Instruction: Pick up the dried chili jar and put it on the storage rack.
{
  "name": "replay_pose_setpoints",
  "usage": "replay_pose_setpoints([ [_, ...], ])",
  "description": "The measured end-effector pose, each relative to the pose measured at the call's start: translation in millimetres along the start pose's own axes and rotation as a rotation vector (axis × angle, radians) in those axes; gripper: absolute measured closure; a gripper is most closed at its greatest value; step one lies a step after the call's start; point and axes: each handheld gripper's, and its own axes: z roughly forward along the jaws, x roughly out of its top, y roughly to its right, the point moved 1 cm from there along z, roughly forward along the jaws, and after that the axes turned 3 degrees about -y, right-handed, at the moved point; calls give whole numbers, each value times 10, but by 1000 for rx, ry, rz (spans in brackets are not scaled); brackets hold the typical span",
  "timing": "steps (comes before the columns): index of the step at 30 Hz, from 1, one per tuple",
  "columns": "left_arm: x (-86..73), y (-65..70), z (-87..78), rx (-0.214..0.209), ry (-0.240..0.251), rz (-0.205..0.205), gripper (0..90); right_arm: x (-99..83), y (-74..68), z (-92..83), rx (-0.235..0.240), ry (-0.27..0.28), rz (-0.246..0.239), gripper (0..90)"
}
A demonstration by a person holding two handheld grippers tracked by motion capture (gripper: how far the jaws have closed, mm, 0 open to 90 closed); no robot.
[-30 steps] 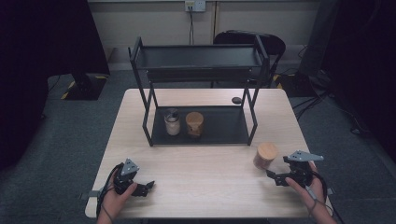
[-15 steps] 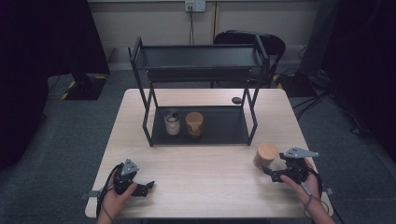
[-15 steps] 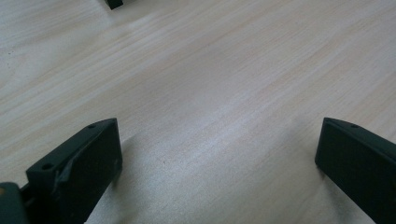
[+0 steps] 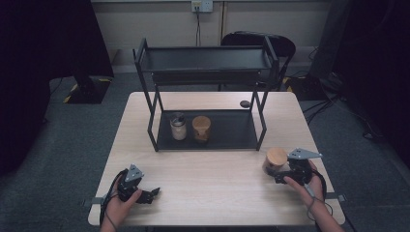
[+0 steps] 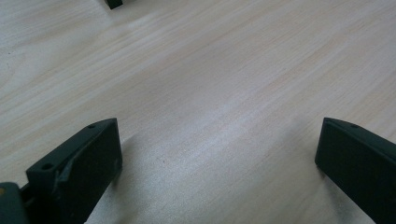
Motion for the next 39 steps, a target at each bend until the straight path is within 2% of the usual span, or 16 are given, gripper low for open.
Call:
replay_pose_setpoints([
  [8, 0, 0, 0, 0, 0, 0, 1, 34, -23, 64, -6, 11, -12, 136],
  [19, 0, 0, 0, 0, 0, 0, 1, 30, 4, 111, -3, 29, 7, 238],
  [30, 0, 0, 0, 0, 0, 0, 1, 36, -11, 109, -15, 33, -20, 253],
  [39, 0, 0, -1, 0, 0, 0, 1, 86, -52, 116, 11, 29, -40, 254],
])
